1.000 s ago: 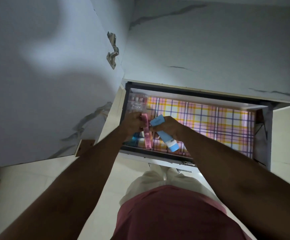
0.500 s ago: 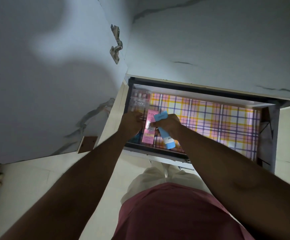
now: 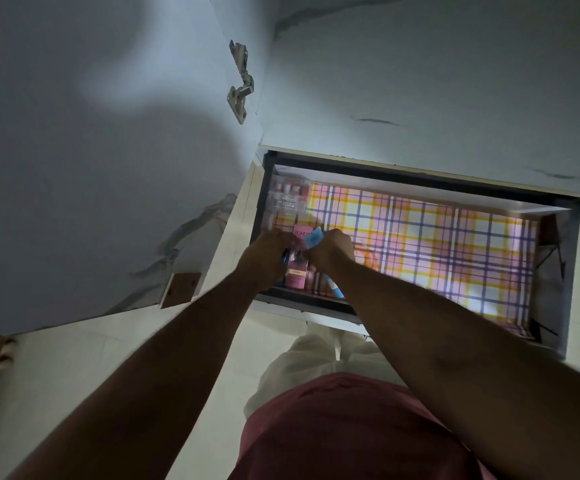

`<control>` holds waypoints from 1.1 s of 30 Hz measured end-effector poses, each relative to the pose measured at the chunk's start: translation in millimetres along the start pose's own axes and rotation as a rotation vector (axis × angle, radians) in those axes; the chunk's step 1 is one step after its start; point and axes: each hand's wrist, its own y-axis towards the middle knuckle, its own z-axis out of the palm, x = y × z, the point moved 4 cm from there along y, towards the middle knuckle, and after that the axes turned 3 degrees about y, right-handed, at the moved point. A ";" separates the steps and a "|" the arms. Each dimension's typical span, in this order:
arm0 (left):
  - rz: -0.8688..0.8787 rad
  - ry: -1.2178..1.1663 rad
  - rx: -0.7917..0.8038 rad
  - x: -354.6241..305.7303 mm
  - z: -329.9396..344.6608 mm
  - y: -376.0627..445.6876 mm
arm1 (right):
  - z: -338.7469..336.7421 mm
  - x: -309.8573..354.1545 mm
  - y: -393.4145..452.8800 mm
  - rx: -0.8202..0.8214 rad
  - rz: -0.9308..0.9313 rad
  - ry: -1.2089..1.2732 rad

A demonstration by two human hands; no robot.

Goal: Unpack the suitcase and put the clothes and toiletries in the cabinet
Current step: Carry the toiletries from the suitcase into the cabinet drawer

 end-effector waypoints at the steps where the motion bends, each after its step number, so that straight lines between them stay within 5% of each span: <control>1: 0.016 0.025 -0.003 -2.8 -1.2 -0.1 | 0.6 -1.5 0.8 -0.024 -0.042 -0.050; 8: 0.091 0.219 0.089 -7.8 1.0 -4.4 | -13.3 -13.3 2.1 0.025 -0.048 0.004; 13: 0.044 0.274 0.108 -9.2 6.0 -4.6 | -40.8 -27.0 6.6 -0.040 0.139 0.597; 17: 0.110 0.386 0.060 -18.0 5.8 -0.4 | -48.4 -30.4 14.8 -0.018 0.142 0.707; 24: 0.120 0.554 0.095 -26.8 16.7 14.6 | -42.3 -38.3 12.8 0.001 0.093 0.478; 30: 0.151 0.611 0.095 -23.7 20.7 16.4 | -56.6 -27.3 -5.1 -0.400 -0.109 -0.080; 33: 0.173 0.625 0.093 -24.7 19.8 17.3 | -45.1 -18.7 -2.8 -0.301 -0.117 -0.074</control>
